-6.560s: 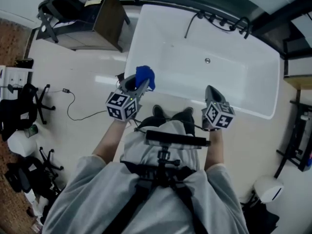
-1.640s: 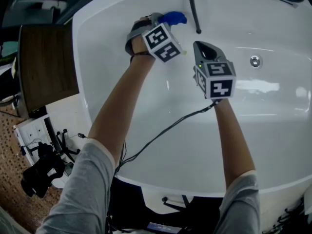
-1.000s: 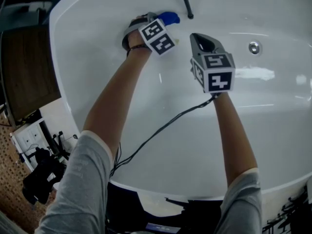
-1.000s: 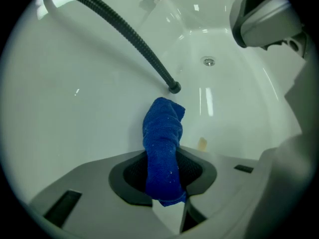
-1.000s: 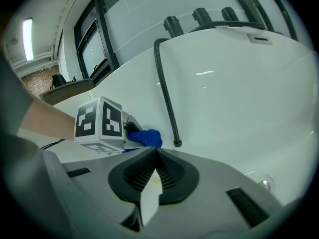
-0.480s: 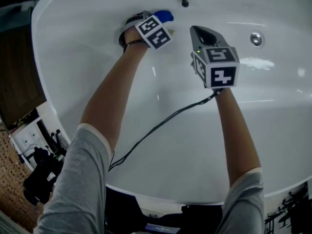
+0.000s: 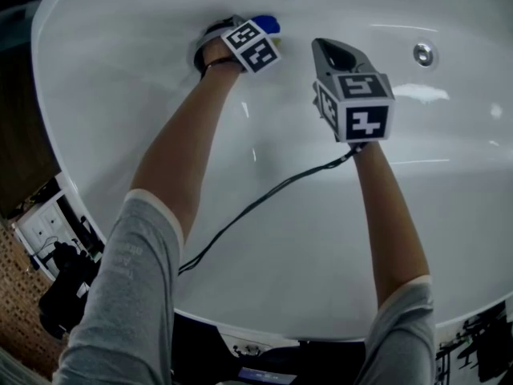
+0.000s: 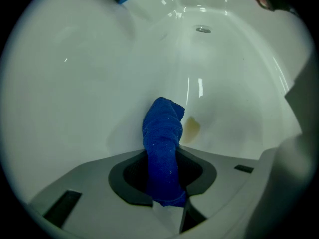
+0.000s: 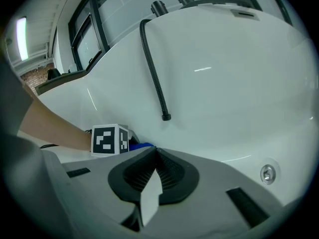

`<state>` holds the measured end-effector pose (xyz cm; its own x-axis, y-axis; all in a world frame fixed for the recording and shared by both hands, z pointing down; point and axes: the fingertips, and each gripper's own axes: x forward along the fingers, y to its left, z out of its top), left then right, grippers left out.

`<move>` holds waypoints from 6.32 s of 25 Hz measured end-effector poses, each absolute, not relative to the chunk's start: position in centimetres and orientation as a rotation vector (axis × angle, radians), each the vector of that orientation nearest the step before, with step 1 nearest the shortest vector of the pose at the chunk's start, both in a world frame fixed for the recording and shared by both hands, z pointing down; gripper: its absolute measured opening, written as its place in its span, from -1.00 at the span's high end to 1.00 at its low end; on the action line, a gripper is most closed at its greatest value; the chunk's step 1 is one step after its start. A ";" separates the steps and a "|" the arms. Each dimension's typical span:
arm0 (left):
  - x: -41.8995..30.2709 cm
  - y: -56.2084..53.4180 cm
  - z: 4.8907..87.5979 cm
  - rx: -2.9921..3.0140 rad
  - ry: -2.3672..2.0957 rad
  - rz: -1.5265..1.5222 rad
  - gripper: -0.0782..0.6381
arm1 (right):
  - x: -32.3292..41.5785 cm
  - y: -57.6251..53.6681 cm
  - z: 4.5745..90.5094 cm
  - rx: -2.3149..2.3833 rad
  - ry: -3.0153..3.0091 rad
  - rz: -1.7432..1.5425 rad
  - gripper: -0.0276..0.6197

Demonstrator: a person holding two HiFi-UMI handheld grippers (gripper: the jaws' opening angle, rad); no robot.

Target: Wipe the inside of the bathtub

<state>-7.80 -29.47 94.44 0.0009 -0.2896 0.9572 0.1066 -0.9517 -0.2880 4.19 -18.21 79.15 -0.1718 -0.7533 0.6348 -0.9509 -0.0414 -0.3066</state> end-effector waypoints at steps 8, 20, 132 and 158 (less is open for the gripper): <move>-7.8 -28.6 96.4 -1.975 0.153 -2.085 0.43 | 5.1 -18.0 79.3 1.815 -1.949 1.020 0.89; -4.6 -24.7 97.3 -2.261 0.353 -2.101 0.45 | 6.2 -15.6 80.3 1.813 -1.900 1.043 0.89; 0.4 -33.2 71.0 -3.029 1.381 -1.412 0.45 | 7.5 -21.0 58.7 1.906 -1.981 0.949 0.89; 0.6 -34.8 63.8 -3.049 1.338 -1.306 0.45 | 6.4 -22.4 53.7 1.892 -1.997 0.896 0.89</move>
